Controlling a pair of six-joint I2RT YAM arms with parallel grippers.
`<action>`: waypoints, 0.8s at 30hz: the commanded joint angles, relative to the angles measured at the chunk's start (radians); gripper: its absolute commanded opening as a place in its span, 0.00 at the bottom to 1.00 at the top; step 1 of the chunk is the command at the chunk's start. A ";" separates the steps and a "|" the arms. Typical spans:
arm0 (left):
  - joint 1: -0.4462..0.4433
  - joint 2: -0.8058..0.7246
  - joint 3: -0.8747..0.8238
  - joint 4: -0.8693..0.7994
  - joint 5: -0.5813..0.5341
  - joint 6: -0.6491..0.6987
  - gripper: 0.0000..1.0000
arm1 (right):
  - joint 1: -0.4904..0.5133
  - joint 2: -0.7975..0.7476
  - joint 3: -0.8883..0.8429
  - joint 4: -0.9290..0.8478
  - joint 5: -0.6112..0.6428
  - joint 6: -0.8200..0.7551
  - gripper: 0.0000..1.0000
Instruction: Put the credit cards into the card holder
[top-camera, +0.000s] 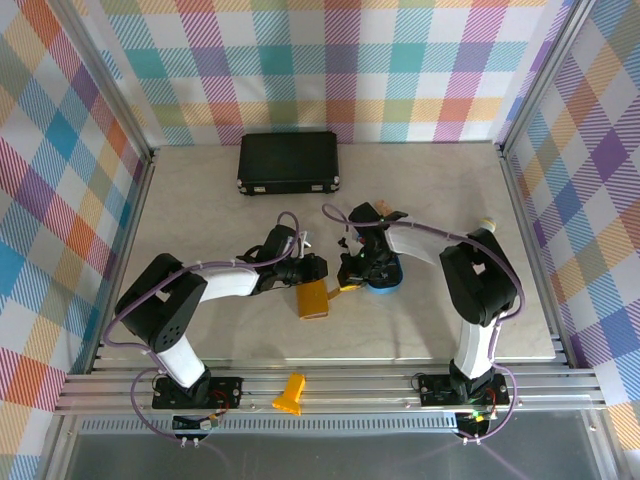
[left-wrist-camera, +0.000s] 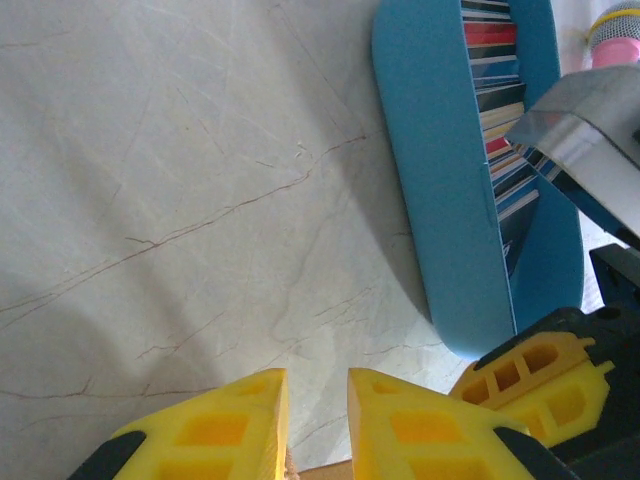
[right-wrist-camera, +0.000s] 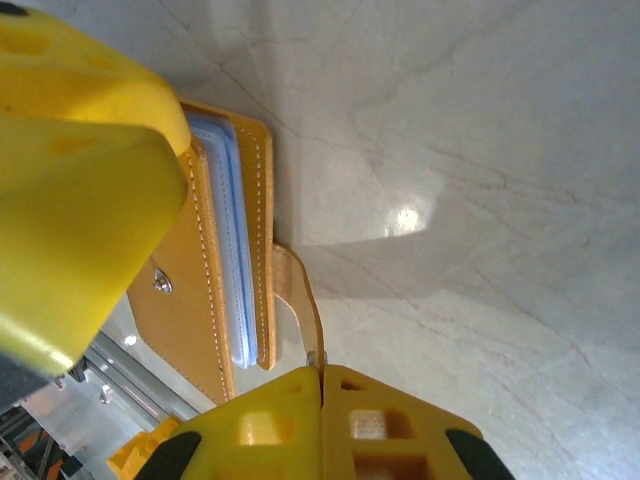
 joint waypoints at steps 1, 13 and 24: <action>-0.009 -0.041 0.027 0.019 0.005 -0.009 0.23 | 0.006 -0.046 -0.019 0.015 -0.015 0.032 0.00; -0.006 -0.386 -0.047 -0.355 -0.028 -0.136 0.37 | 0.035 -0.126 -0.070 0.056 0.024 0.177 0.00; -0.007 -0.395 -0.231 -0.200 0.023 -0.172 0.29 | 0.124 -0.171 -0.096 0.060 0.127 0.287 0.00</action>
